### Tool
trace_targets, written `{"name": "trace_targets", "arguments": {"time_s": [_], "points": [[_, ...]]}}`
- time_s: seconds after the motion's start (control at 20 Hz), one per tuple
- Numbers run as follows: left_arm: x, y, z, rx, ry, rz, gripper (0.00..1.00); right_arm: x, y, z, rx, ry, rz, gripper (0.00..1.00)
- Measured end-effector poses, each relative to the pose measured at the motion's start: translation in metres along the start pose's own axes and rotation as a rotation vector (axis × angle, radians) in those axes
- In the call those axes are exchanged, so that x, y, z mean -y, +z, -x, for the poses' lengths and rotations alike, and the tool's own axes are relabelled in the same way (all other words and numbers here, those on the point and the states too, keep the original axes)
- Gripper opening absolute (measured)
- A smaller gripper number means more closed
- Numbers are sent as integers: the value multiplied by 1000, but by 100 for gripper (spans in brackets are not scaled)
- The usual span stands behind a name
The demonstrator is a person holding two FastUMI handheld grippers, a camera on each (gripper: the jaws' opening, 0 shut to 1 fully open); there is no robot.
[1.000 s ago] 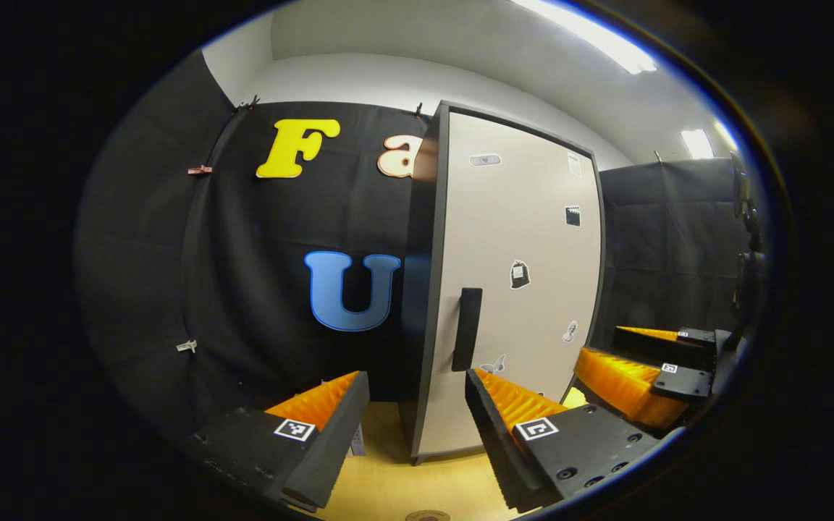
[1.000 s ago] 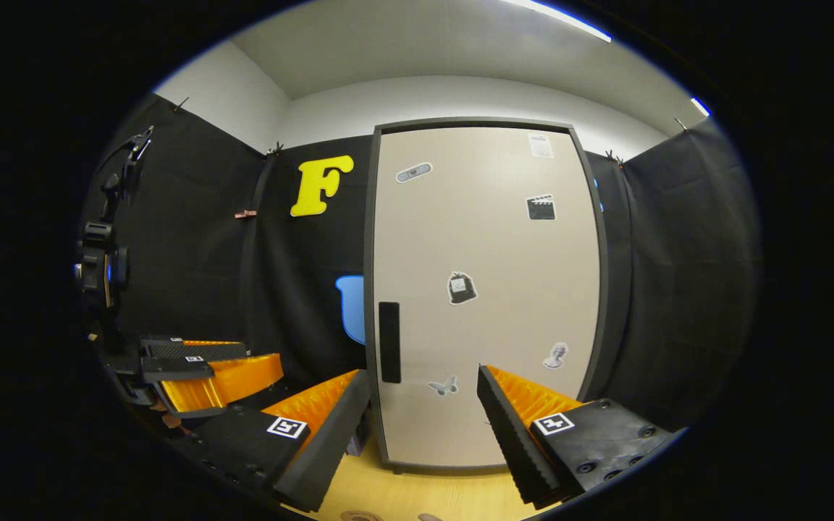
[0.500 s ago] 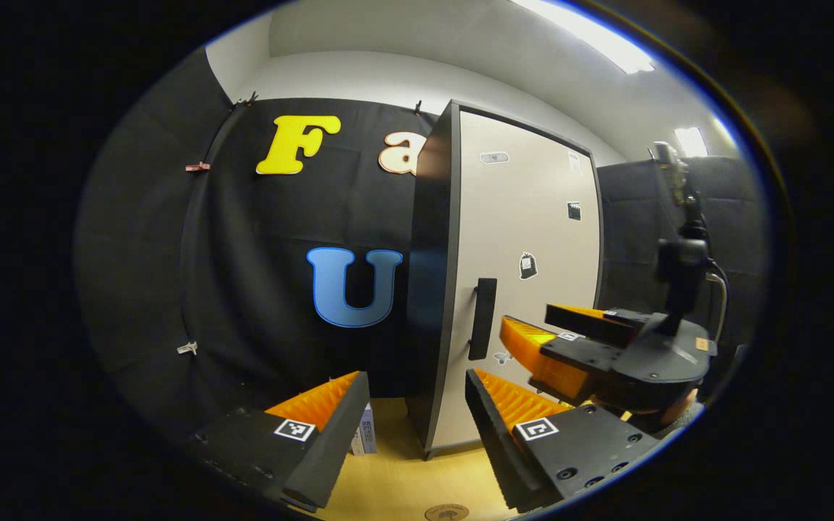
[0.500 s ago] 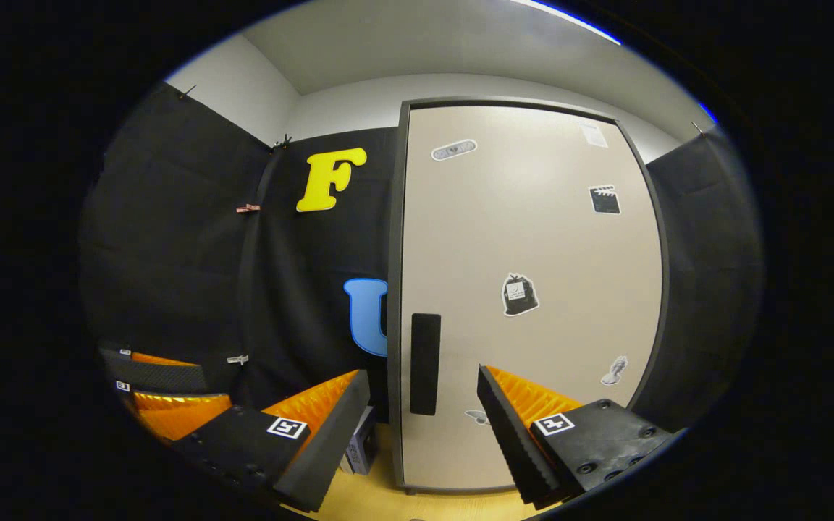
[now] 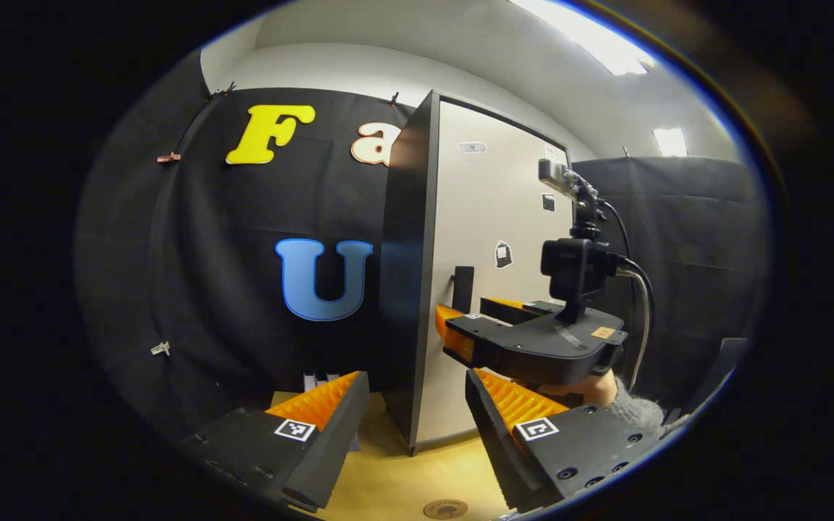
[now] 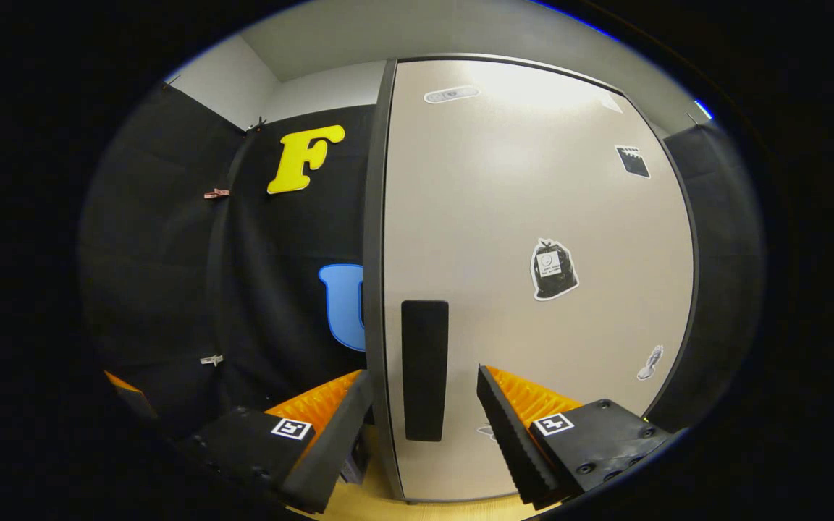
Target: Open the cabinet door with the right hand, grasp the bottle in the cabinet with the left hand and place it on the coaster, then close the cabinet door with the right hand.
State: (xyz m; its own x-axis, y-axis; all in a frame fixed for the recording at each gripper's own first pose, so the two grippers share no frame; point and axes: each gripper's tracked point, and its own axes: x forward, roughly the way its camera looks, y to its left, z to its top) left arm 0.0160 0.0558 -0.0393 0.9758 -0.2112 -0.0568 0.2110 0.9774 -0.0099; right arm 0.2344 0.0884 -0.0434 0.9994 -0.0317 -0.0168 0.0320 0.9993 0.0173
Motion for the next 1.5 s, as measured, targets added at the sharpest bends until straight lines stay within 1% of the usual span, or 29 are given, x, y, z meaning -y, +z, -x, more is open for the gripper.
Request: {"name": "trace_targets", "arguments": {"time_s": [0.1,0.15,0.2,0.25,0.3,0.35,0.4,0.45,0.5,0.55,0.6,0.65,0.75,0.85,1.0,1.2,1.5], "points": [[2,-4,-3,-7,-29,17,85,7,-2,-7,1,-32,8,89],[0,-5,-3,-10,-35,18,86,10,-2,-9,6,-48,11,82],[-2,-7,-4,-12,-36,17,86,11,-3,-12,9,-56,11,78],[-4,-7,-4,-12,-35,18,85,10,-6,-16,-2,-55,10,69],[-6,-7,-5,-11,-34,20,86,7,-13,-20,-25,-44,21,66],[-7,-8,-5,-11,-34,21,86,3,-21,-24,-55,-42,7,57],[-9,-9,-4,-11,-29,17,86,5,-12,-16,-21,-48,17,48],[-12,-8,-2,-11,-19,12,86,5,-16,-19,-32,-64,36,39],[-14,-9,0,-10,-11,9,85,5,-15,-18,-20,-76,42,30],[-15,-9,2,-11,-7,10,85,4,-16,-18,-33,-78,39,23],[-17,-11,5,-12,-2,14,86,4,-17,-19,-30,-84,25,23],[-17,-11,8,-12,3,17,86,5,-16,-16,-40,-76,34,12],[-21,-8,13,-5,10,25,86,4,-16,-8,-46,-61,51,12],[-19,-5,15,3,5,30,86,2,-16,10,-54,-45,60,12],[-5,-3,28,17,0,17,86,7,-14,36,-55,-20,62,12],[22,-2,44,32,-50,31,85,12,-13,64,-59,-8,78,12],[53,0,60,39,-91,-7,86,28,-10,101,-52,6,81,12]]}}
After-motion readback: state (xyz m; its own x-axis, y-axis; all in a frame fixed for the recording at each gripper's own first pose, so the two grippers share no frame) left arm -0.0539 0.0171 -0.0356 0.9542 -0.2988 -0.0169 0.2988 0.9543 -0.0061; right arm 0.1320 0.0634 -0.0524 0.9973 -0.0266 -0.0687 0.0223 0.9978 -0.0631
